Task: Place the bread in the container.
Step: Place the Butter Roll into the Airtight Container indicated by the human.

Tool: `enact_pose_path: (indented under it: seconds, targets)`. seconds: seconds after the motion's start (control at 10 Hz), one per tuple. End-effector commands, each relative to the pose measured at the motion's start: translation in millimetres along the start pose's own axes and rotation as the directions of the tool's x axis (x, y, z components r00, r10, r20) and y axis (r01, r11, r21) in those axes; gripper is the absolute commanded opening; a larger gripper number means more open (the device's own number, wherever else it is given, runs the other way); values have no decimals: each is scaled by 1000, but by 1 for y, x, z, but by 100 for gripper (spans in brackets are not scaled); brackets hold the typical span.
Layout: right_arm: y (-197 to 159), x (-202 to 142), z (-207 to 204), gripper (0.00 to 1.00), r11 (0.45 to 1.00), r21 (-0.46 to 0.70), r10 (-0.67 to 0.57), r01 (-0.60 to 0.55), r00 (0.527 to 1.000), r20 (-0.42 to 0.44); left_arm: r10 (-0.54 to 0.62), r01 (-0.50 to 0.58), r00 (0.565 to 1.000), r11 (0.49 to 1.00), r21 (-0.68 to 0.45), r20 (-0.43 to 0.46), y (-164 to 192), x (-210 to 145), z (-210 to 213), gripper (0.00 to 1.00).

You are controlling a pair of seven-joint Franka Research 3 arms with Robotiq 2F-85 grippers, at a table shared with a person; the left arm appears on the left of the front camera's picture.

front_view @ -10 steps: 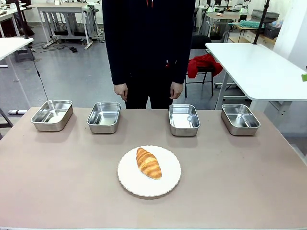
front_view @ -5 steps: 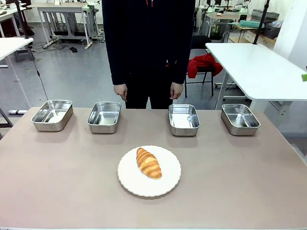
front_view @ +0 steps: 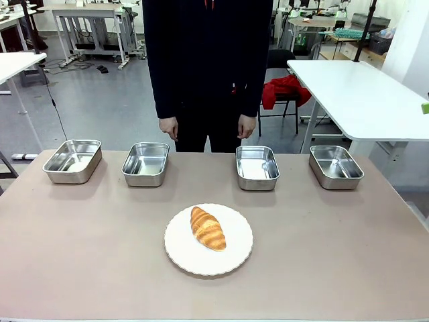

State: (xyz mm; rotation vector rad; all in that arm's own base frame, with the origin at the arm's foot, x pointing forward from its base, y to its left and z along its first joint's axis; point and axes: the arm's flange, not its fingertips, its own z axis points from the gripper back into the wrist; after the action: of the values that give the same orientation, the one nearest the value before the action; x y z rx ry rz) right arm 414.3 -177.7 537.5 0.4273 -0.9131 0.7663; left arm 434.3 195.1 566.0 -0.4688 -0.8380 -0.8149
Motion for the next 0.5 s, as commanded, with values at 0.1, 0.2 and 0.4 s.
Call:
enact_pose_path:
  seconds: [0.1,0.2,0.4]
  targets:
    - [1,1,1,100,1000,-1,2,-2,1000,4,-14,14,1000,1000,0,18,0,0,0,100]
    - [1,1,1,100,1000,-1,2,-2,1000,4,-14,14,1000,1000,0,18,0,0,0,100]
    - [1,1,1,100,1000,-1,2,-2,1000,4,-14,14,1000,1000,0,18,0,0,0,100]
